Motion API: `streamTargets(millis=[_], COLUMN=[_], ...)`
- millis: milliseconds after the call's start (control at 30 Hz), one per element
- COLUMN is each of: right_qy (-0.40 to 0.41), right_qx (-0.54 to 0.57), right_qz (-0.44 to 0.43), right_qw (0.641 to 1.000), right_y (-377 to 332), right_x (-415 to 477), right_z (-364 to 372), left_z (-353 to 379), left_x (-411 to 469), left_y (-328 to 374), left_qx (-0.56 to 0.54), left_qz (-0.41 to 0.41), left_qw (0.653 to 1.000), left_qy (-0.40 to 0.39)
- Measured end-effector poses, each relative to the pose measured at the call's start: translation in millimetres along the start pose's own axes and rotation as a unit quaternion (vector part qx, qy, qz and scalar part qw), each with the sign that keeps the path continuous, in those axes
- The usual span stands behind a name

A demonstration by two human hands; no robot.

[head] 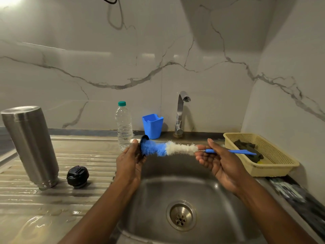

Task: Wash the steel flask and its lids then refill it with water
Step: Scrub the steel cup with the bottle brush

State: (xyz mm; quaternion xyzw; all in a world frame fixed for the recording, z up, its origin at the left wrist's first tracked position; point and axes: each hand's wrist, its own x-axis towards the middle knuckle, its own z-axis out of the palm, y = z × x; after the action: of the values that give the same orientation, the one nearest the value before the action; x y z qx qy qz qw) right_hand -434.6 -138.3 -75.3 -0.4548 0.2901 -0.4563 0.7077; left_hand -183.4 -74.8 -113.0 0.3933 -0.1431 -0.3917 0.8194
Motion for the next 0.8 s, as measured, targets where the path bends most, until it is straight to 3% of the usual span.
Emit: streamTargets(millis=[633, 800], right_qy=[-0.026, 0.02], right_qx=[-0.195, -0.171], right_qz=[-0.112, -0.148], right_qw=[0.974, 0.974], right_y=[12, 4], right_x=[-1, 1], right_z=[0, -8], left_z=[2, 1], left_x=[-7, -5], left_y=[-9, -5], left_qx=[0.027, 0.026], left_qz=[0.001, 0.015], left_qw=[1.0, 0.999], left_qy=[-0.012, -0.013])
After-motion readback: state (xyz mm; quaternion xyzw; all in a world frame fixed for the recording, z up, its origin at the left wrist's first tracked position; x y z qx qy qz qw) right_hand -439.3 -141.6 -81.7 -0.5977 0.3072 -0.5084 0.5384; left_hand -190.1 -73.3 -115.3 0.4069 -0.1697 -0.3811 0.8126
